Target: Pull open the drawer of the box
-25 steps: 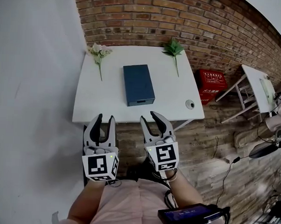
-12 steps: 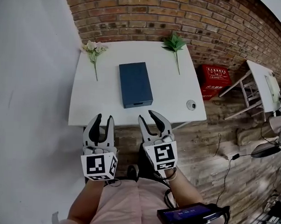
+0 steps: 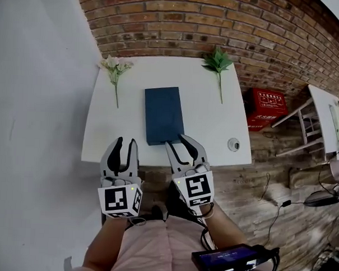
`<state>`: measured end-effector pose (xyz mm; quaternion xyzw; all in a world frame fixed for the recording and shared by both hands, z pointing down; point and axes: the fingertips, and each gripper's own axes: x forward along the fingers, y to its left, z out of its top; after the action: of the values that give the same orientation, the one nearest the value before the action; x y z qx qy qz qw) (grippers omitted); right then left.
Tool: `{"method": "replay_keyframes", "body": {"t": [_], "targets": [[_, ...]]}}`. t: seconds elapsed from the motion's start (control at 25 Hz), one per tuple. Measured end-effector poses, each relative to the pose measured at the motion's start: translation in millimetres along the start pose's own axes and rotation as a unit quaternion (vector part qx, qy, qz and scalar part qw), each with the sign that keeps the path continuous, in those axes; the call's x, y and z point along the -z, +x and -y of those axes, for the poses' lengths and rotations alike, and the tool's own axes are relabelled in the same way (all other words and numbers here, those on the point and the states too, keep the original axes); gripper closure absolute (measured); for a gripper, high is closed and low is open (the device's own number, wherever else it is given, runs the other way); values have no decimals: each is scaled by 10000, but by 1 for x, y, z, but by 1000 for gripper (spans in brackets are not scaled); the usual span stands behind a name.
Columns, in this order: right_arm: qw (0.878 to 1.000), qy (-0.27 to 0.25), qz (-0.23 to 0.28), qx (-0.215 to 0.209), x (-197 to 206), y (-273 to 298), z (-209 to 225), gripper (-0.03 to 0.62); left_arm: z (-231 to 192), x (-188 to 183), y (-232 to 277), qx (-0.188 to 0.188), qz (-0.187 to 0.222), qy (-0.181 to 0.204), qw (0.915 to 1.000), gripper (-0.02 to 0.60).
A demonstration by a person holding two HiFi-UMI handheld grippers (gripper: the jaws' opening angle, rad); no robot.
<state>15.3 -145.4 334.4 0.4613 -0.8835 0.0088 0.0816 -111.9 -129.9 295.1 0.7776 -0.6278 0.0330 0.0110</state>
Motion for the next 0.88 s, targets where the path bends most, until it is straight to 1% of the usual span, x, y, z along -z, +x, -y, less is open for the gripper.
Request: {"method": "replay_keyframes", "body": {"t": [0.12,0.24,0.4,0.56,0.68,0.88], "targets": [[9999,-78,-16,-124,-1,10,3,448,-2,-4,6,-47,32,19,10000,446],[9997,-112,-86,-195,6,16,-3,448,-8,-1,8,-82,13,69,9999,451],[9989,-280,-206,-310,22,20,-16,447,-9,13,6,28,8,86,10000,454],[9975,-520,-359,-327,45,20,-25,445,-8,32,-1,91,-86,-16,9999,454],[9951,-767,-526,-346,62,23,-31,445,-8,46,-6,130,-185,-67,9997,454],[9843,-1386,-991,-458,95,27,-38,442,-4,75,-13,227,-348,-120,9991,454]]}}
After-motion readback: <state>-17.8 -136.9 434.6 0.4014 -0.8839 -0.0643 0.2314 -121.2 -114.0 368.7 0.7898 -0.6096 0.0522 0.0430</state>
